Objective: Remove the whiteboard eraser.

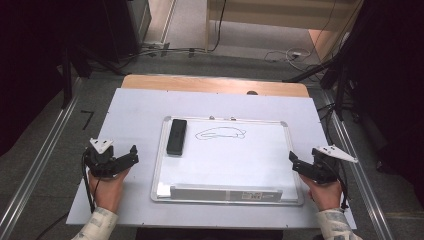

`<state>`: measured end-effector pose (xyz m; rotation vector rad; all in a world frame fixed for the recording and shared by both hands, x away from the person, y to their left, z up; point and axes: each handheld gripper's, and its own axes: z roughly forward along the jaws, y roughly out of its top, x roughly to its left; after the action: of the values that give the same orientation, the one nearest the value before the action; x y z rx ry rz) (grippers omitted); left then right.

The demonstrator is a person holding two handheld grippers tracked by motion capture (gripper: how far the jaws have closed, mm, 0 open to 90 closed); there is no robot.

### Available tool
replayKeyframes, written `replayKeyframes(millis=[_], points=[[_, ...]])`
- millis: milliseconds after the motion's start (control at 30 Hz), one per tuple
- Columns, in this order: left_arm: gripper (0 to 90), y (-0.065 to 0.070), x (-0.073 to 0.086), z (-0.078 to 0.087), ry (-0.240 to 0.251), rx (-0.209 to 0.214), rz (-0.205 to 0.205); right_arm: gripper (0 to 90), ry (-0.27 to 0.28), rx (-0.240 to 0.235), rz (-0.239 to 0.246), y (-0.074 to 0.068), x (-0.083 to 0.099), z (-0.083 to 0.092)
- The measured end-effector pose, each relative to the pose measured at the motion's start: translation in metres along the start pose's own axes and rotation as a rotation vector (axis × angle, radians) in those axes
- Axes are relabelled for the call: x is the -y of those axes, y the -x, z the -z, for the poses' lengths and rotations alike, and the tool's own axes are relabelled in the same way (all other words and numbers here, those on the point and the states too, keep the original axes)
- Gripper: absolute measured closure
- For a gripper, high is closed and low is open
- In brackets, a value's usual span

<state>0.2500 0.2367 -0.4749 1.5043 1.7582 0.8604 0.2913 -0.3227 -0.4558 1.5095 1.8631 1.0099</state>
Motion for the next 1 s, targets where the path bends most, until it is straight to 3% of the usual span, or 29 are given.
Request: replayKeyframes(millis=[200, 433, 1000], points=[[6.1, 0.002, -0.002, -0.004, -0.023, 0.032, 0.042, 13.9, -0.015, 0.001, 0.001, -0.001, 0.001, -0.002], [6.1, 0.01, -0.009, -0.003, -0.001, 0.043, 0.028, 13.9, -0.018, 0.0, 0.003, -0.002, 0.001, -0.003], [6.1, 0.028, -0.016, -0.007, -0.012, 0.084, -0.01, 13.9, -0.024, -0.003, 0.006, -0.003, 0.001, -0.003]])
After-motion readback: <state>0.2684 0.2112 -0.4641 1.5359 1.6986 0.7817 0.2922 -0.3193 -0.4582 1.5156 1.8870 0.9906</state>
